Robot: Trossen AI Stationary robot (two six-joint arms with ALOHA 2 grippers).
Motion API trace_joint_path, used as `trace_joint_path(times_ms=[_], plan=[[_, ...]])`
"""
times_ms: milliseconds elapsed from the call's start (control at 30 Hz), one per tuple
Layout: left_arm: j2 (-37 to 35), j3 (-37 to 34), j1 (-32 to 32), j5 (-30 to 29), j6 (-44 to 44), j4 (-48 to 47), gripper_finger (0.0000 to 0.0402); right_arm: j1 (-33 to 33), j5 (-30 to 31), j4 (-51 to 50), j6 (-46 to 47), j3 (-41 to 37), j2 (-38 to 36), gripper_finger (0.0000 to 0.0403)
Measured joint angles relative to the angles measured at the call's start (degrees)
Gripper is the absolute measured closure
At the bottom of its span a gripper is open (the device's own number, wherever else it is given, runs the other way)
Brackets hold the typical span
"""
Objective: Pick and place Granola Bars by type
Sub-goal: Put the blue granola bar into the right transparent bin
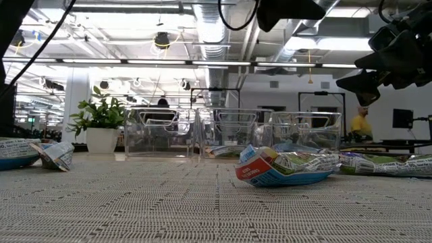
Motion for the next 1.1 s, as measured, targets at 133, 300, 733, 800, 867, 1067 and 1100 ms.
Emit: trace_joint_path(times_ms=[133,300,733,800,867,1067,1100], plan=[[0.0,0.0,-0.4,-0.2,-2.8,-0.7,0.0230,0.0,0.0,0.0,0.0,0.0,0.0,0.0148],[0.1,0.0,-0.4,-3.7,-9.2,-3.4,0.0230,0.0,0.0,0.0,0.0,0.0,0.0,0.0148],[0.1,0.0,-0.3,-23.8,-51.7,-22.3,0.0230,0.0,0.0,0.0,0.0,0.0,0.0,0.0148],[0.1,0.0,-0.4,-24.9,-55.7,-24.8,0.0230,0.0,0.0,0.0,0.0,0.0,0.0,0.0148],[0.1,0.0,-0.4,-25.8,-58.9,-26.7,0.0230,0.0,0.0,0.0,0.0,0.0,0.0,0.0148],[0.2,0.0,-0.2,-28.0,-64.4,-28.4,0.0230,0.0,0.0,0.0,0.0,0.0,0.0,0.0148],[0.2,0.0,-0.2,-28.8,-64.6,-28.4,0.0230,0.0,0.0,0.0,0.0,0.0,0.0,0.0148]])
